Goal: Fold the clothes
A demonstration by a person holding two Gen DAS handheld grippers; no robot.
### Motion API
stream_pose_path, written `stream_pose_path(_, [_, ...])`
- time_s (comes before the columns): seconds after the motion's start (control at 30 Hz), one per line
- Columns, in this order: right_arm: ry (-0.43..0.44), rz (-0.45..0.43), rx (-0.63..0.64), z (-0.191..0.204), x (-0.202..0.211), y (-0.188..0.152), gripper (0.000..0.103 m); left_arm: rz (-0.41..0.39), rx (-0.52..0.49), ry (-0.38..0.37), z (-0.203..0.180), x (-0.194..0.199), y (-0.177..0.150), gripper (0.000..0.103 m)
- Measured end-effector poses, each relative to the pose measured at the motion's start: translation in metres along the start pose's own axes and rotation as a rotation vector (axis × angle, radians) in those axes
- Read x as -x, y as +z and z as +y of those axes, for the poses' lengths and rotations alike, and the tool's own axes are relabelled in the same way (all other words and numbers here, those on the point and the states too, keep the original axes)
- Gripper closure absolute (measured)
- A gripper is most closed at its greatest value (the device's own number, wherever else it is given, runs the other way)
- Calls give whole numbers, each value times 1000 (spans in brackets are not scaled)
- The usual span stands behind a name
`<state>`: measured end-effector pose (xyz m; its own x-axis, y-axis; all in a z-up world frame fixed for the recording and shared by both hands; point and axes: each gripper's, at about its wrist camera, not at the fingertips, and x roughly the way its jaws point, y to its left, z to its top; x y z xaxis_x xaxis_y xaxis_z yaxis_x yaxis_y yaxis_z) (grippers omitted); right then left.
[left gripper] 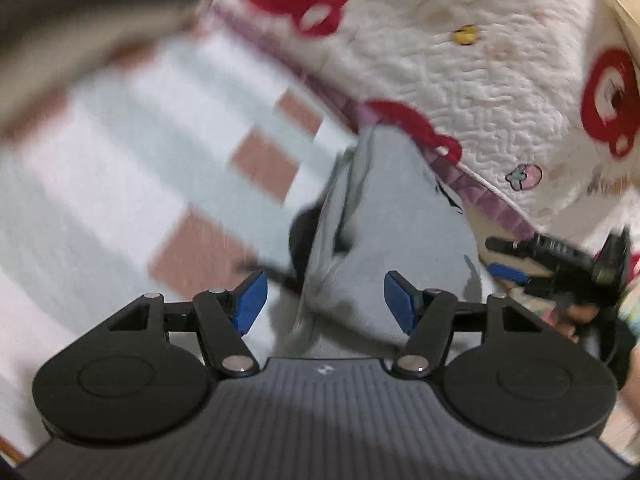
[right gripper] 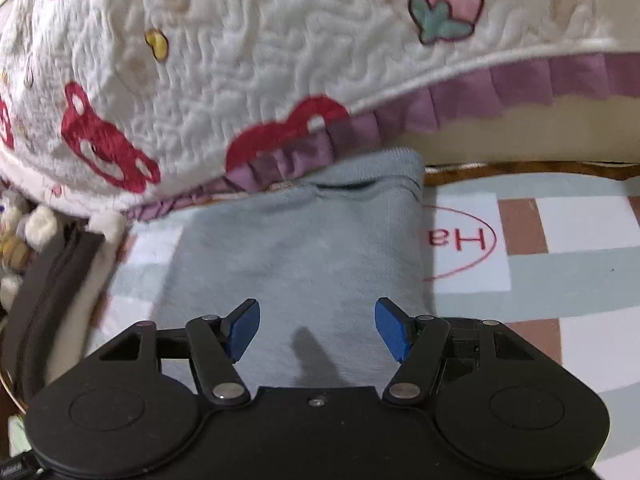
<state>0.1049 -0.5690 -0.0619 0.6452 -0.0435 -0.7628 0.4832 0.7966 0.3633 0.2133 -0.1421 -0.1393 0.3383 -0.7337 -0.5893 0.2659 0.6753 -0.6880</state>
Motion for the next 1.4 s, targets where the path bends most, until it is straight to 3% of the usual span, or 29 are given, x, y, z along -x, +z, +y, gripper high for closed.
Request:
stream_pose_path(0.1, [3, 72, -23, -28, -6, -5, 34, 30, 50, -40, 14, -17, -5, 40])
stream_pose_path(0.27, [134, 137, -165, -71, -4, -21, 34, 129, 242, -149, 28, -37, -3, 38])
stream_pose_path(0.43, [238, 188, -222, -88, -17, -41, 34, 111, 225, -139, 20, -44, -8, 38])
stream_pose_path(0.67, [336, 101, -257, -90, -34, -55, 31, 87, 202, -126, 9, -55, -15, 36])
stream_pose_path(0.9, [394, 96, -290, -89, -60, -50, 18, 51, 214, -138, 2, -67, -22, 38])
stream_pose_path(1.0, [418, 73, -335, -90, -67, -47, 12, 38, 234, -144, 3, -74, -21, 53])
stream_pose_path(1.07, [405, 64, -364, -86, -68, -46, 12, 67, 183, -115, -2, -77, -18, 72])
stream_pose_path(1.17, [379, 64, -329, -75, -62, -45, 31, 99, -29, -49, -28, -66, -2, 85])
stream_pose_path(1.27, [396, 73, -316, -63, -47, -43, 40, 13, -201, -8, -53, -41, 6, 89])
stream_pose_path(1.4, [496, 115, -259, -34, -27, -48, 42, 45, -126, -18, -36, -34, 9, 89])
